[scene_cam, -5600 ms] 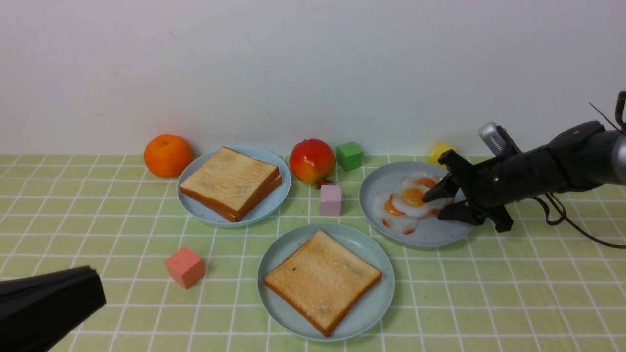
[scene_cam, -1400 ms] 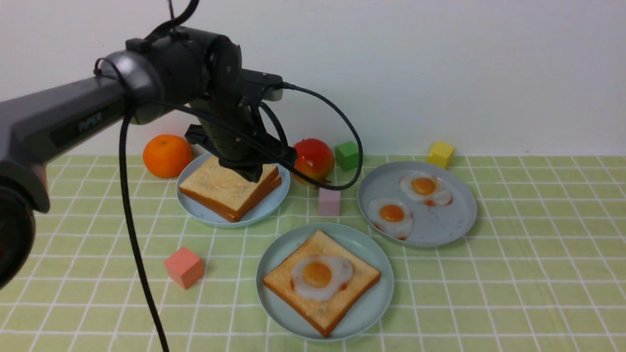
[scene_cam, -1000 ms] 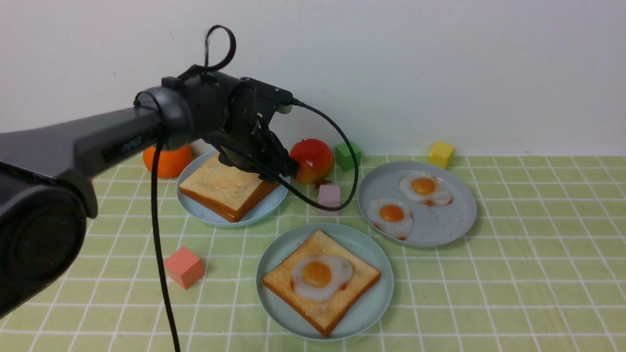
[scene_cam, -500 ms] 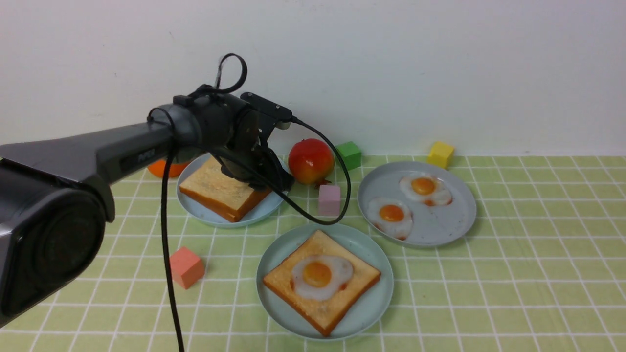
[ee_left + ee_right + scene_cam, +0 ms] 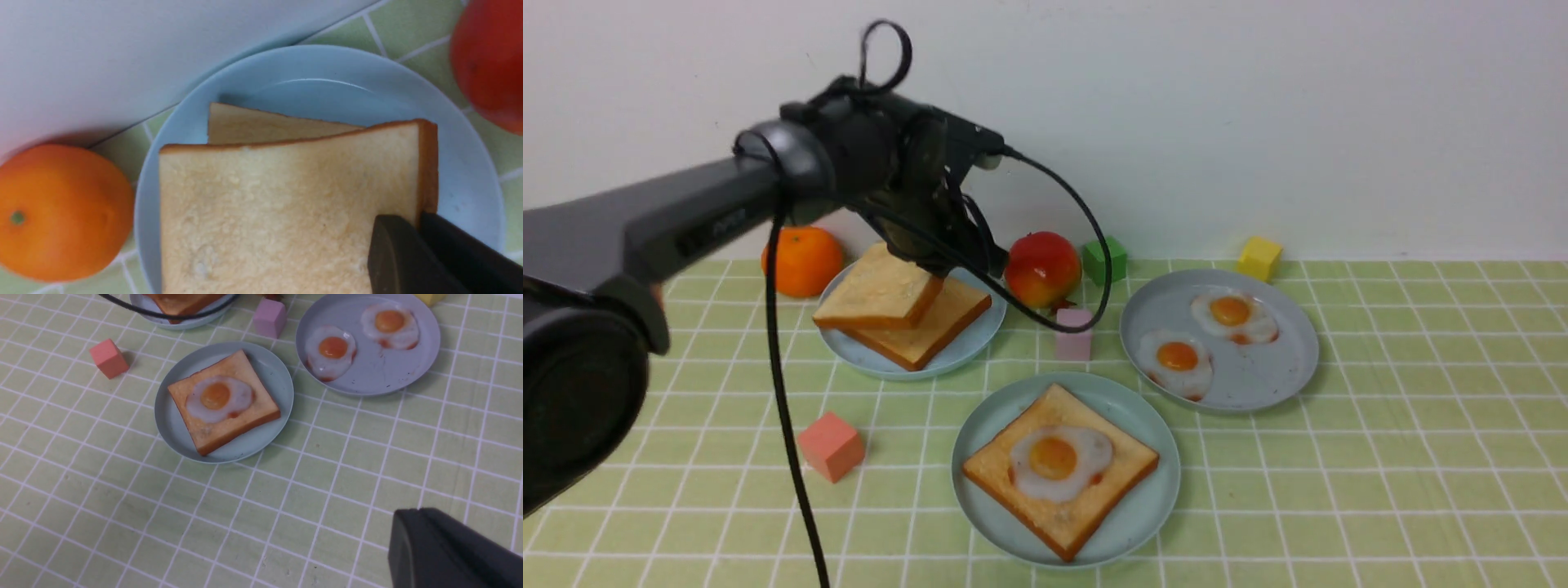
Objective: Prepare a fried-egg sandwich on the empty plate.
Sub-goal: Use the left arm to place a slice of bread on the fried egg in the middle
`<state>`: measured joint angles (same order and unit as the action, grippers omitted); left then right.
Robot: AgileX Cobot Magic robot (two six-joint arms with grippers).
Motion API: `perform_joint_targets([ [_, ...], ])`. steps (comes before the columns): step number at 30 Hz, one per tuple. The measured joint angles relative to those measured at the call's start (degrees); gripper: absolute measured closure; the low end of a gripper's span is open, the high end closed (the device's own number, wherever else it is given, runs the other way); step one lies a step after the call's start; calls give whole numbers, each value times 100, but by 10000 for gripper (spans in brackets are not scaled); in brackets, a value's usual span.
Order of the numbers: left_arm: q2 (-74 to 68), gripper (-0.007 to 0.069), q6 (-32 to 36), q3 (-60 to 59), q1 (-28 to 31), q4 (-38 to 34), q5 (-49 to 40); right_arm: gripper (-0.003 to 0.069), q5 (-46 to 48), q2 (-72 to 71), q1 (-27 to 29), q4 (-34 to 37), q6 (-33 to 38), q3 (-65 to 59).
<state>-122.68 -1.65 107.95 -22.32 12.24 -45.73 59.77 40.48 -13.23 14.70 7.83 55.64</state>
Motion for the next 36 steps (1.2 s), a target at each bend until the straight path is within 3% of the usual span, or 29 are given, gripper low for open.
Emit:
perform_joint_targets([
  [4, 831, 601, 0, -189, -384, -272, -648, 634, 66, -35, 0, -16, 0, 0],
  [6, 1015, 601, 0, -325, -535, -347, -689, 634, 82, -83, 0, -16, 0, 0],
  [8, 1344, 601, 0, -817, -1053, -431, -723, 631, 94, -308, -57, -90, 0, -11],
  [14, 1412, 601, -45, -1615, -1920, -388, -499, 631, 87, -903, -596, -481, 0, -11],
  [36, 878, 601, -66, -1841, -2138, -460, -5, 626, 50, -1038, -845, -743, 0, -11],
])
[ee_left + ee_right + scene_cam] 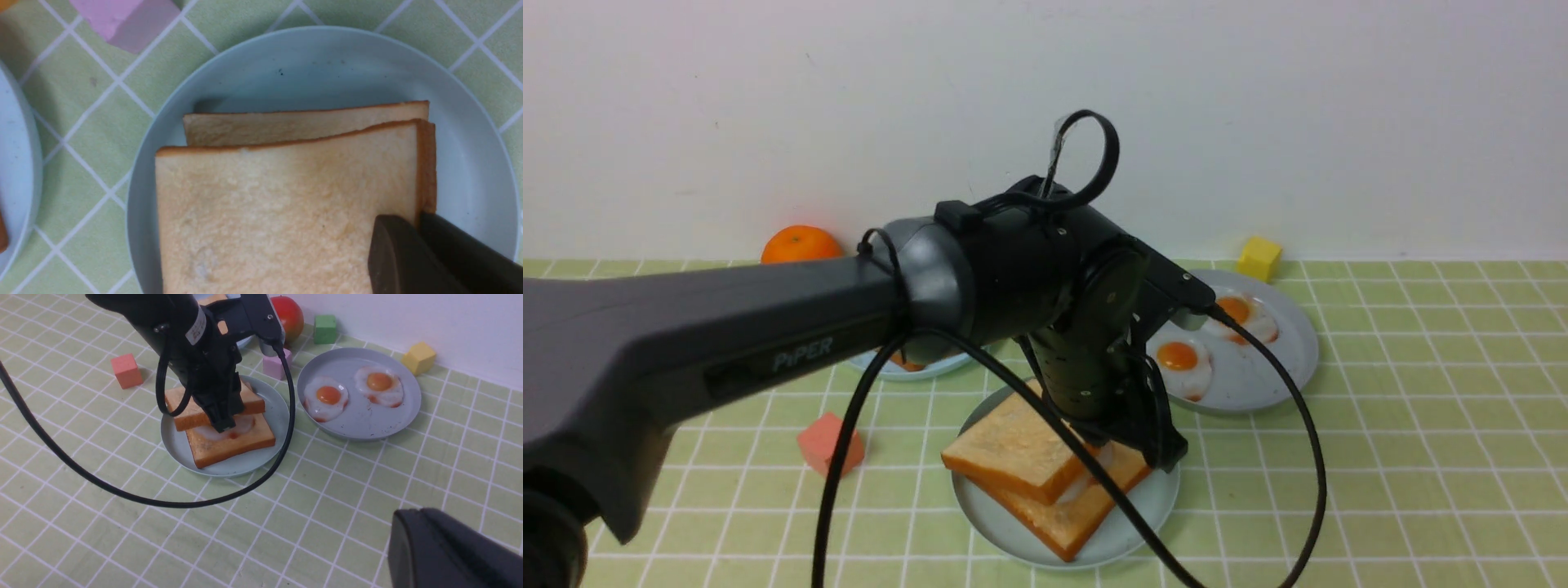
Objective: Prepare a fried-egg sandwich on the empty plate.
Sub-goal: Use the left arm to place a slice of bread on the fried egg in the middle
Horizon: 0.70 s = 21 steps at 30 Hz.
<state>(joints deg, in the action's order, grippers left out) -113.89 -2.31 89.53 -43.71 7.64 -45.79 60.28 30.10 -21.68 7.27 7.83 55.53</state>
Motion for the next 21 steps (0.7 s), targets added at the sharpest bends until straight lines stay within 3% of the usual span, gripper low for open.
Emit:
perform_joint_targets([
  [14, -269, 584, 0, 0, 0, -244, 239, 623, -4, 0, 0, 0, 0, 0],
  [21, -275, 466, 0, 0, 0, -281, 245, 619, -4, 0, 0, 0, 0, 0],
])
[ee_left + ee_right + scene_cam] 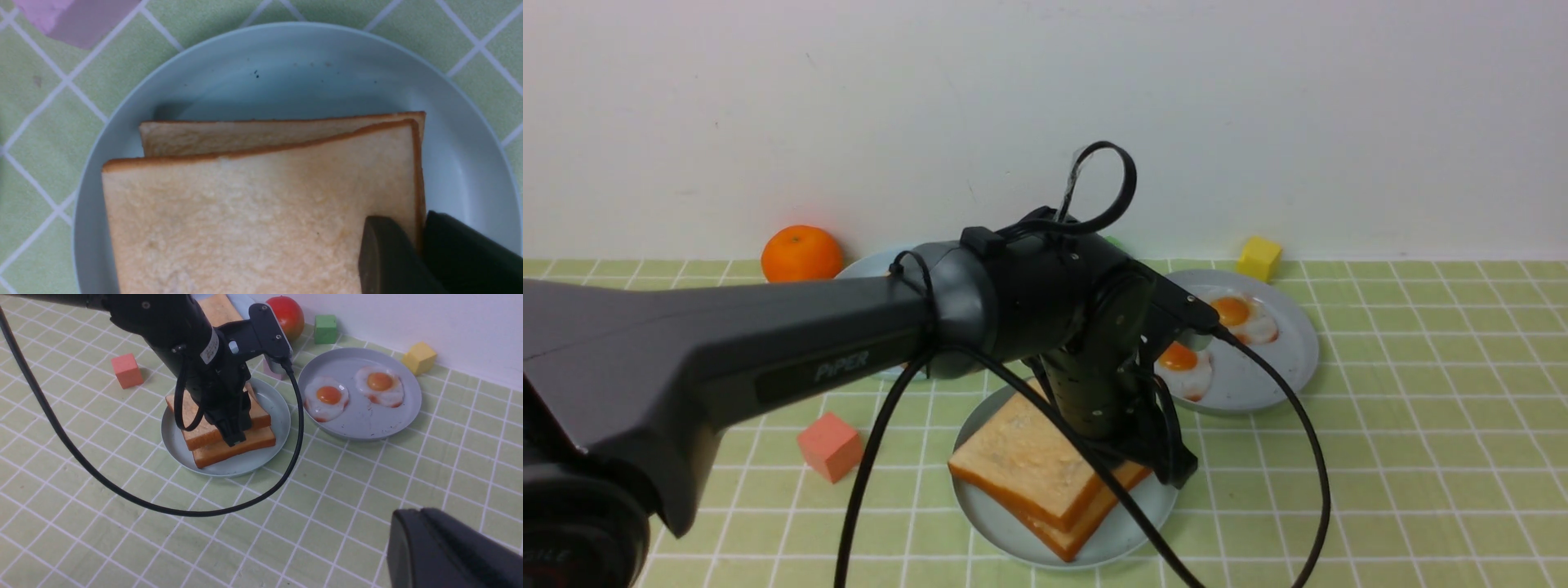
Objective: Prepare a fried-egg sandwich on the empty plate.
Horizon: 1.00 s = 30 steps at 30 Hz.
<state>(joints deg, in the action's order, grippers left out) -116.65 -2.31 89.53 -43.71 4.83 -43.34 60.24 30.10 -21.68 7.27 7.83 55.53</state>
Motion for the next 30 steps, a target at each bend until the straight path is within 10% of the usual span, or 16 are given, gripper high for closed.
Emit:
perform_joint_targets([
  [12, 424, 344, 0, 0, 0, -483, -311, 617, 0, 0, 0, 0, 0, 0],
  [22, 3423, 638, 0, -286, 0, -894, -375, 611, 21, 0, 0, 0, 0, 0],
  [30, 6614, 638, 0, -3248, 0, -1108, 1452, 610, 503, -28, 0, 6, -105, 0],
])
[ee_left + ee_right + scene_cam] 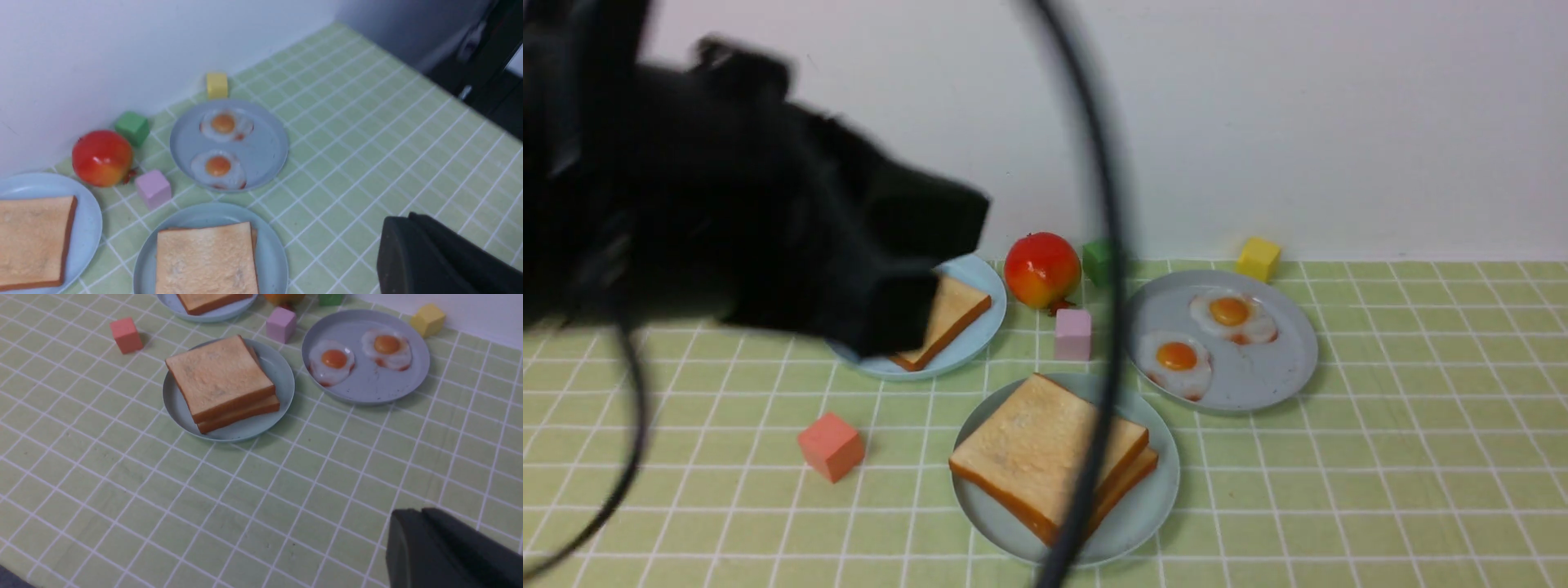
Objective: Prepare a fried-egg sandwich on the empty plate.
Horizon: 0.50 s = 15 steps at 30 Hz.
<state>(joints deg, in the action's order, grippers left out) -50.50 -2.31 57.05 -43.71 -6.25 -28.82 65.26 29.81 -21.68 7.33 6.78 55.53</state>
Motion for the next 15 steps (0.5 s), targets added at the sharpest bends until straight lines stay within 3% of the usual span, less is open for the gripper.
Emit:
perform_joint_targets([
  [9, 3422, 638, 0, -3830, 0, -236, 2987, 610, 34, -223, 0, -10, -559, -323],
  [15, 4616, 638, 17, -4640, 0, -254, 3089, 659, -522, -608, 0, -10, -979, -986],
])
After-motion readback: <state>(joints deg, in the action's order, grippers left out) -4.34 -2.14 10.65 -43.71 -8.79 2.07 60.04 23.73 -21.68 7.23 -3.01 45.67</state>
